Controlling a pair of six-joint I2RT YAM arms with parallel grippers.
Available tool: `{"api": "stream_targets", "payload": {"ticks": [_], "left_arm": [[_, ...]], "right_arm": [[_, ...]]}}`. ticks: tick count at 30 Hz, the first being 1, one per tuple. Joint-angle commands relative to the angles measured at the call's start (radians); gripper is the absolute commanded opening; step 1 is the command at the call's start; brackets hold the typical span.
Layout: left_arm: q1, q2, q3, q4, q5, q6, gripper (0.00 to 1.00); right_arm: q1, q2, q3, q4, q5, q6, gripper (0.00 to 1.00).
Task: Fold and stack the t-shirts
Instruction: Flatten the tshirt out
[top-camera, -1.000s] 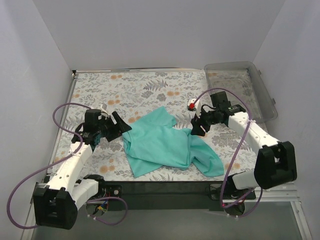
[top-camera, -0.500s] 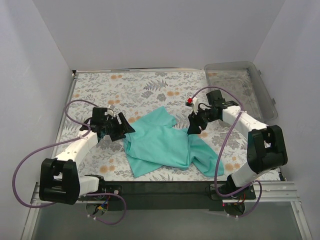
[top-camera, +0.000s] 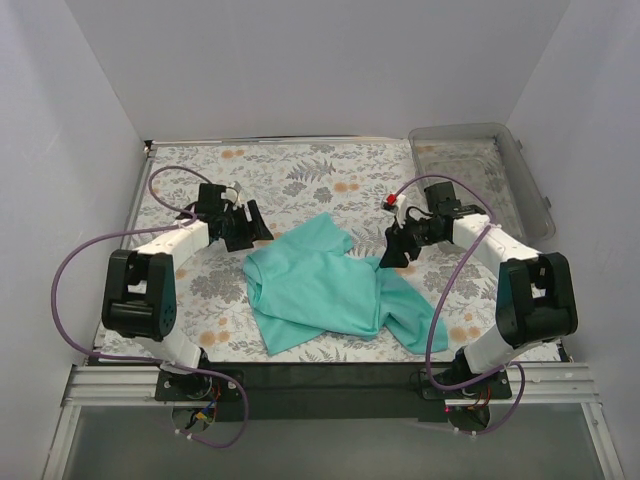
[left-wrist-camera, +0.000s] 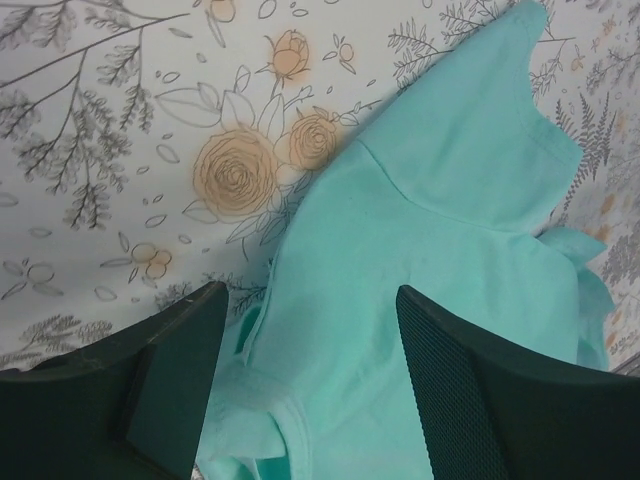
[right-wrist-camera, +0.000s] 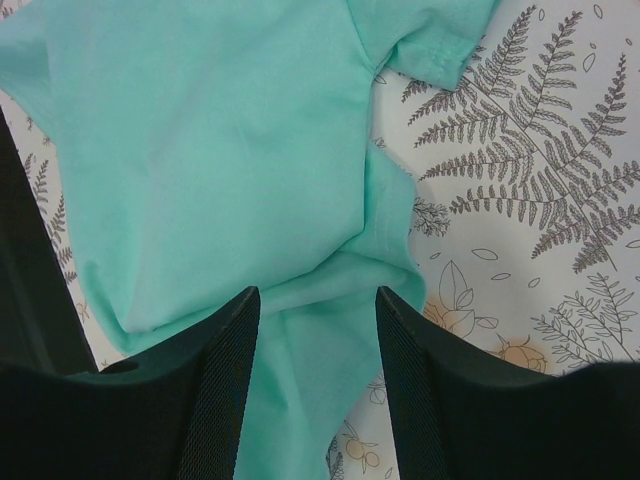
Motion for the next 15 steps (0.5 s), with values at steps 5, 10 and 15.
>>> {"api": "stream_targets", "payload": {"ticks": [5,10,15], "left_arm": [[-0.061,0.186,0.181,0.046,0.102,0.157,0.65],[-0.116,0.310,0.294,0.015,0.070,0.185,0.66],[-0.165,0.410,0.358,-0.036,-0.016,0.196,0.61]], "right_arm": [[-0.040,-0.058,-0.029,0.017,-0.073,-0.015,0.49],[-0.060,-0.073,-0.041,0.017,-0.098,-0.020,0.49],[-0.080,-0.081,-0.047,0.014,-0.124,-0.020,0.49]]}}
